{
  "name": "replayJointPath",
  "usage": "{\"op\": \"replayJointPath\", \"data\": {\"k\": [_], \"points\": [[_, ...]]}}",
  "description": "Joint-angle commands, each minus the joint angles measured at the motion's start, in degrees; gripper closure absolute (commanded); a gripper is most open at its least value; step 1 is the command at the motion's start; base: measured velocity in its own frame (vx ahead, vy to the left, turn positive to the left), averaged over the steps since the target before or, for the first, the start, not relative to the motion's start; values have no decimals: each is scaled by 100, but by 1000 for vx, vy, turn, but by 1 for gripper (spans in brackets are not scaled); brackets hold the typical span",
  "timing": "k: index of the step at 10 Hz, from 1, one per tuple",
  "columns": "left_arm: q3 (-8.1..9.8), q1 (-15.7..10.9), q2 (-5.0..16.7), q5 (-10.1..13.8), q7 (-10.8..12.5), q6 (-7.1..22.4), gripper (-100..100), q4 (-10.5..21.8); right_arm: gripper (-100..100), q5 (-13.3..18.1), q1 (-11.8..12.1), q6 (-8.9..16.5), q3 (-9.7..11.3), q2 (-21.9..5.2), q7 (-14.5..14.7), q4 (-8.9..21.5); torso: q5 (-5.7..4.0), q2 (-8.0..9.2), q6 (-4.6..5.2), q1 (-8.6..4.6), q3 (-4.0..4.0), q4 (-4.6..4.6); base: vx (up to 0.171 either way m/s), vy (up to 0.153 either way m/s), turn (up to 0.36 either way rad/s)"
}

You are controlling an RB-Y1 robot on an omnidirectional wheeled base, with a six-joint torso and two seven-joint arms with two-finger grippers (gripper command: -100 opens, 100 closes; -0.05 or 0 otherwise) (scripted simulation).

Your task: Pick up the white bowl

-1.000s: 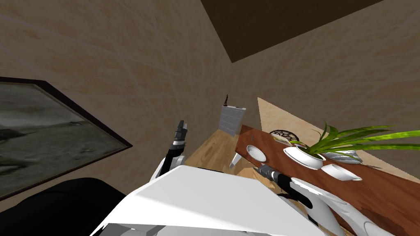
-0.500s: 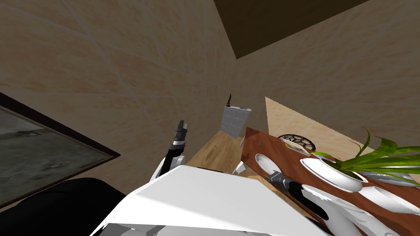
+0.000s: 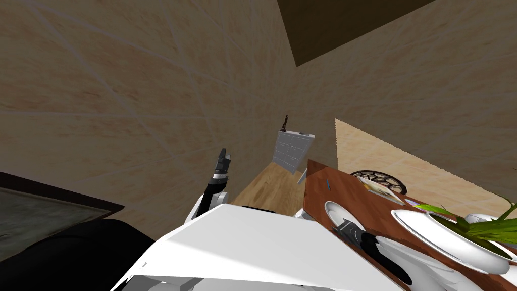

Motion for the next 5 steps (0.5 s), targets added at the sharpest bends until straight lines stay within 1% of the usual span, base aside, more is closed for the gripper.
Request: {"op": "replayJointPath", "data": {"k": [1, 2, 5], "points": [[0, 0, 0, 0, 0, 0, 0, 0, 0, 0, 0, 0, 0, 0, 0, 0, 0, 0, 0, 0, 0, 0, 11, 1, 1], [0, 0, 0, 0, 0, 0, 0, 0, -100, 53, 5, 9, -41, 187, 19, 158, 0, 17, 1, -1, 11, 4, 8, -22, 53], [0, -1, 0, 0, 0, 0, 0, 0, -100, 130, 14, 25, -97, 467, 50, 394, -5, 25, 1, -18, 16, 7, 9, -40, 58]]}}
